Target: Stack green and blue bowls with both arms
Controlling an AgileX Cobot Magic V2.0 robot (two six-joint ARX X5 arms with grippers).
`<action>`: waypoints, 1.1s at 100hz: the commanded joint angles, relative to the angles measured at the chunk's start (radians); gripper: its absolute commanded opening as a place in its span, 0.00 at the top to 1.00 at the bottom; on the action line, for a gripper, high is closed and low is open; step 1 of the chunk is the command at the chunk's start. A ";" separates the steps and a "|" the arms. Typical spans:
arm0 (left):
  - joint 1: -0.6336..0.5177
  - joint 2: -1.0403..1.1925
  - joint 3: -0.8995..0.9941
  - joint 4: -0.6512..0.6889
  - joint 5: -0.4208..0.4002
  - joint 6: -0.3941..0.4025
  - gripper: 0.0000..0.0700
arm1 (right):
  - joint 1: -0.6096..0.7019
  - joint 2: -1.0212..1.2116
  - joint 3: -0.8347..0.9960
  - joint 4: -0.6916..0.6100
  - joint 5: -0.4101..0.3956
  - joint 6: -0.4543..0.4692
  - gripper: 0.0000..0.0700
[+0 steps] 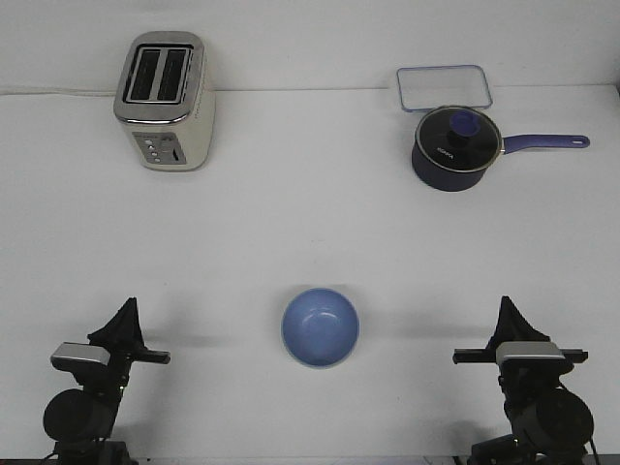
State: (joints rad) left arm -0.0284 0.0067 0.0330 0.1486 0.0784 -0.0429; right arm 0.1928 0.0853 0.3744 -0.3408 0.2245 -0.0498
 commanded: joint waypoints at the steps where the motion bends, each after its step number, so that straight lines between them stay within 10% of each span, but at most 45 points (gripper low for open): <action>1: 0.000 -0.002 -0.019 0.010 0.002 -0.002 0.98 | -0.069 -0.022 -0.053 0.048 -0.059 -0.118 1.00; 29: 0.000 -0.002 -0.019 0.010 0.002 -0.002 0.98 | -0.217 -0.084 -0.315 0.188 -0.227 -0.161 1.00; 110: 0.000 -0.002 -0.019 0.010 0.002 -0.002 0.98 | -0.219 -0.084 -0.362 0.244 -0.206 -0.159 1.00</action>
State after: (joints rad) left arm -0.0284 0.0063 0.0330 0.1486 0.0784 -0.0433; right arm -0.0257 0.0006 0.0147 -0.1070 0.0185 -0.2054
